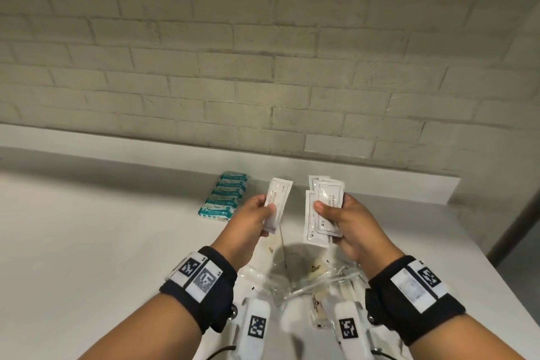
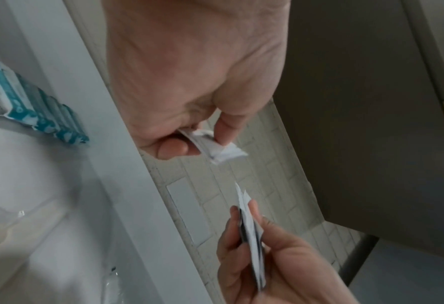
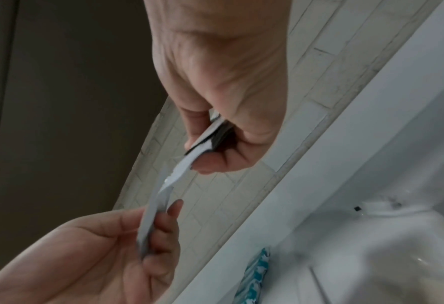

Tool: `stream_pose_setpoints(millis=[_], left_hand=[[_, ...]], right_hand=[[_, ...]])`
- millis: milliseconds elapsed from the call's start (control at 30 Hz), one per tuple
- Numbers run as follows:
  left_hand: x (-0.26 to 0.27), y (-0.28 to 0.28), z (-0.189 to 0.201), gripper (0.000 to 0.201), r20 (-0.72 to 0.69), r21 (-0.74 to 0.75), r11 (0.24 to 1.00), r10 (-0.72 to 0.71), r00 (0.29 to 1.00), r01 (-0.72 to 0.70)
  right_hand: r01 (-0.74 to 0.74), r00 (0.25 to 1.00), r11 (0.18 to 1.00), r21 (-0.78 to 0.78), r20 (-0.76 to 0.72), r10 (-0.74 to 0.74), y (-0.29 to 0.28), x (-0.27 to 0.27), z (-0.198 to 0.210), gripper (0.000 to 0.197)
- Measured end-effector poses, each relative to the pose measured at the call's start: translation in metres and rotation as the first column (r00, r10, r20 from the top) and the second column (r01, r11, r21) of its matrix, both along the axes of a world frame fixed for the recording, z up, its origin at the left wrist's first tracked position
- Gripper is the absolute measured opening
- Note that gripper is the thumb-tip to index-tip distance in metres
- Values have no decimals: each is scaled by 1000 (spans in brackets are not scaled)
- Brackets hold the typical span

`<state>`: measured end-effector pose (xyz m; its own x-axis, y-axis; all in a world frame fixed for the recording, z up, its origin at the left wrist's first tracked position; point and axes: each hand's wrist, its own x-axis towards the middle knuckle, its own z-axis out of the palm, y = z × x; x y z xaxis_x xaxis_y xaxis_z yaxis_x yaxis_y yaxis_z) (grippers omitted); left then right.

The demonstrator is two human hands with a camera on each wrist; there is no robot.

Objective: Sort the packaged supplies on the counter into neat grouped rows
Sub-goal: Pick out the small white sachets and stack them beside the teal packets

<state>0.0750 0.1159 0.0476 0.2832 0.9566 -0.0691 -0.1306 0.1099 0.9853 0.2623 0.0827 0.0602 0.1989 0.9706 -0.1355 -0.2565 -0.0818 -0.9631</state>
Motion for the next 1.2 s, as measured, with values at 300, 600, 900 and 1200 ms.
stream_pose_setpoints(millis=[300, 600, 900, 1200], left_hand=[[1, -3, -1, 23, 145, -15, 999, 39, 989, -37], [-9, 0, 15, 10, -640, 230, 950, -17, 768, 213], [2, 10, 33, 14, -116, 169, 985, -10, 993, 30], [22, -15, 3, 43, 339, -92, 943, -272, 900, 320]], right_hand=[[-13, 997, 998, 59, -73, 17, -4, 6, -3, 28], [-278, 870, 957, 78, 443, 216, -1, 17, 51, 27], [-432, 773, 899, -68, 485, 408, -2, -14, 26, 32], [-246, 955, 968, -55, 155, 252, 0, -49, 15, 30]])
